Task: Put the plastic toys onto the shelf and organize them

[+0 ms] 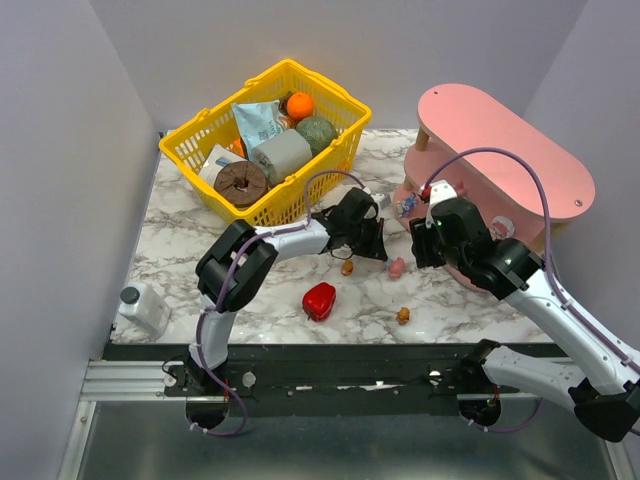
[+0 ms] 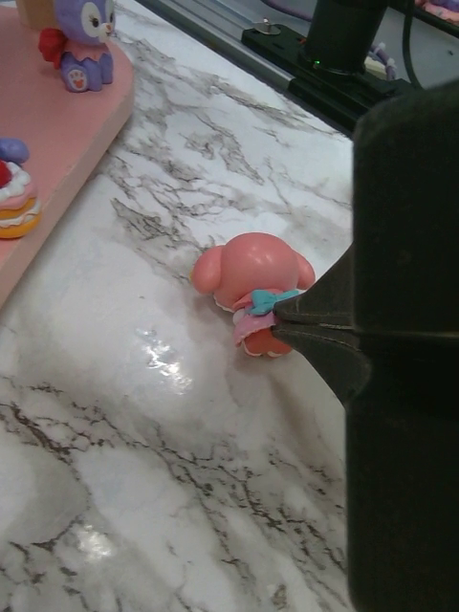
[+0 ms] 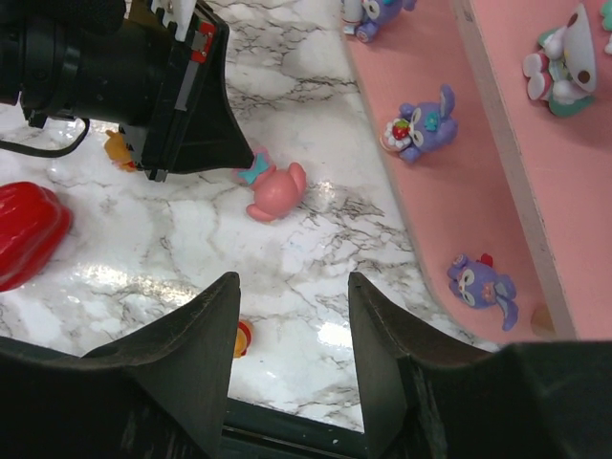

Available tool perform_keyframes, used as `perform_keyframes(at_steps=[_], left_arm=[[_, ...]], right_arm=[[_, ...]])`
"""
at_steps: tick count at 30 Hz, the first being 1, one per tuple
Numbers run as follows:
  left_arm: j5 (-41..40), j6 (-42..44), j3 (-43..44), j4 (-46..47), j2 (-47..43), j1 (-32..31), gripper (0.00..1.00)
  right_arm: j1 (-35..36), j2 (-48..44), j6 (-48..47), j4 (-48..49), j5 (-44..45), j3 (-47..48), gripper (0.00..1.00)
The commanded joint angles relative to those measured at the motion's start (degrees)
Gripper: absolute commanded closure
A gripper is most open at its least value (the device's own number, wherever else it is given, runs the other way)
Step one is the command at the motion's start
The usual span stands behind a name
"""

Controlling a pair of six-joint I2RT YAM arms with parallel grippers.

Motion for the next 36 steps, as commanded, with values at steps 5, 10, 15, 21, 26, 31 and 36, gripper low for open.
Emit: perform_keyframes(at_steps=[5,10,15,21,26,31,36], left_arm=[[8.44,4.42,2.42,-12.89,-12.50,1.22,1.00],[15.38,3.38,4.53,-18.08,-19.00,4.11,1.00],[19.00,1.44,3.48,-18.87,-23.40,7.10,1.00],[10.93,7.04,-1.52,-20.37,-25.96,7.20,1.00],[3.89,9.00,-8.46,-13.36,-29.29,6.32,1.00],[-4.79,12.50,-15.15,-7.72,-36.84,5.53,1.00],[-13.33,18.48,-20.24,-3.77,-45.46,4.12,1.00]], right_arm=[[-0.16,-3.57,-6.32,4.87,-12.85,3.63,0.34],[-0.16,-8.22,-13.88,13.91,-20.78,2.49,0.23],[-0.16,-7.89,-13.81,17.62,-23.16,3.37,0.20],[-0.16,-3.59,0.84,15.96,-19.13,3.11,0.21],[-0.16,-0.33,13.17,12.27,-17.44,1.79,0.26],[-0.24,6.25,26.00,4.53,-20.76,5.91,0.21],[-0.33,11.44,35.06,4.70,-27.37,12.50,0.16]])
